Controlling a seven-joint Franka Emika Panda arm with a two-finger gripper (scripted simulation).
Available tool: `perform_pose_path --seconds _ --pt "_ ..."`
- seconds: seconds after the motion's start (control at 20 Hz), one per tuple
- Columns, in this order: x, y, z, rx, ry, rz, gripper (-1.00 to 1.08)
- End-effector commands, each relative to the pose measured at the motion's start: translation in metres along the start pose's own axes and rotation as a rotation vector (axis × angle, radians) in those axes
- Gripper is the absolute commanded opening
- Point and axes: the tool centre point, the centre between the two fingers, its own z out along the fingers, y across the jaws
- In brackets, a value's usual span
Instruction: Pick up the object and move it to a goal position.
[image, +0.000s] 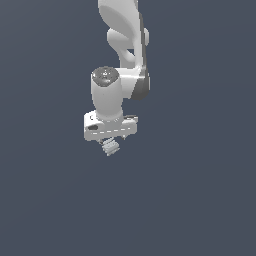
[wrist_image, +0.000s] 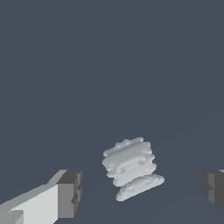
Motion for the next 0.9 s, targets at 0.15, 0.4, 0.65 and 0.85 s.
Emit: perform_pose_path --seconds 0.15,0.4,0.65,0.85 --pt "-0.012 0.005 0.019 0.012 -0.007 -0.125 1.00" --pt "-0.023 0.009 0.034 0.024 -0.011 -0.231 1.00" --pt "-0.031 0.011 0.045 0.033 -0.013 -0.309 1.00" --pt "-0.035 0.012 0.051 0.038 -0.013 -0.350 1.00"
